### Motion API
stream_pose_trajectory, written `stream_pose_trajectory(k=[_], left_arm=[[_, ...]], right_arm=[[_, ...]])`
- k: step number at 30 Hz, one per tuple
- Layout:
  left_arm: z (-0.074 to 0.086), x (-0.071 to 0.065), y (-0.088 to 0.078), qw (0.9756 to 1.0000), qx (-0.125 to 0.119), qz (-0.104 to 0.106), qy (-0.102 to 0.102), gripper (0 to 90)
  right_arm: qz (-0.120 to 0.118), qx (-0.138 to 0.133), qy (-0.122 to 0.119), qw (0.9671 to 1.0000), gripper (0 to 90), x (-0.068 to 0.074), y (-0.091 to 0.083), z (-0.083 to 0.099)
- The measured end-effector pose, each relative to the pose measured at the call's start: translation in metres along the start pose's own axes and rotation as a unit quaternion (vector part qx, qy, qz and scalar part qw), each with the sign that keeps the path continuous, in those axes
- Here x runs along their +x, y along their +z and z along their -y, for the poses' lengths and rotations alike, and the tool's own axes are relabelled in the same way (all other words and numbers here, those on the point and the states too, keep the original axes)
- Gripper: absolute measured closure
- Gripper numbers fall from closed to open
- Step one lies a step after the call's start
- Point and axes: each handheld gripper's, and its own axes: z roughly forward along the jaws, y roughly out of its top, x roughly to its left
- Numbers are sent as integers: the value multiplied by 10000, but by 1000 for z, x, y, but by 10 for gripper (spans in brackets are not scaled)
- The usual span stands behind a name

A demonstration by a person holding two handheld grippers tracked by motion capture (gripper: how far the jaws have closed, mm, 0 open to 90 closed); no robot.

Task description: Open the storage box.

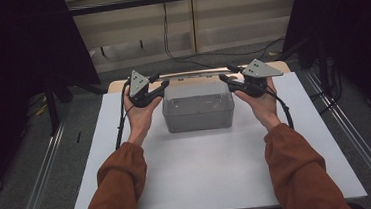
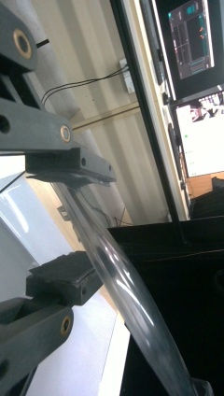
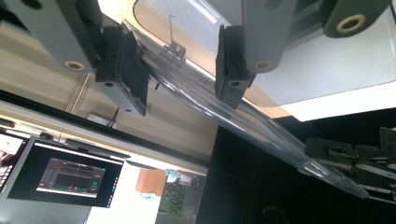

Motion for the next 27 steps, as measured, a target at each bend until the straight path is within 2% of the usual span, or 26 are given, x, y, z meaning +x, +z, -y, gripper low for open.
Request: stream_pose_trajectory(k=[9,11,19,22,27], left_arm=[[-6,0,3,10000,-49,40,-45,569],[-6,2,3,10000,-36,40,2,576],[-7,5,4,10000,14,47,9,605],[-7,6,5,9999,-12,35,-106,606],[-6,9,7,9997,-45,42,-216,610]], right_arm=[[29,-38,106,9999,535,-6,5,-4],[39,-68,110,9999,532,-7,6,-5],[76,12,131,9999,505,-12,13,0],[108,34,86,9999,494,-13,15,0],[99,44,190,9998,496,-19,19,2]])
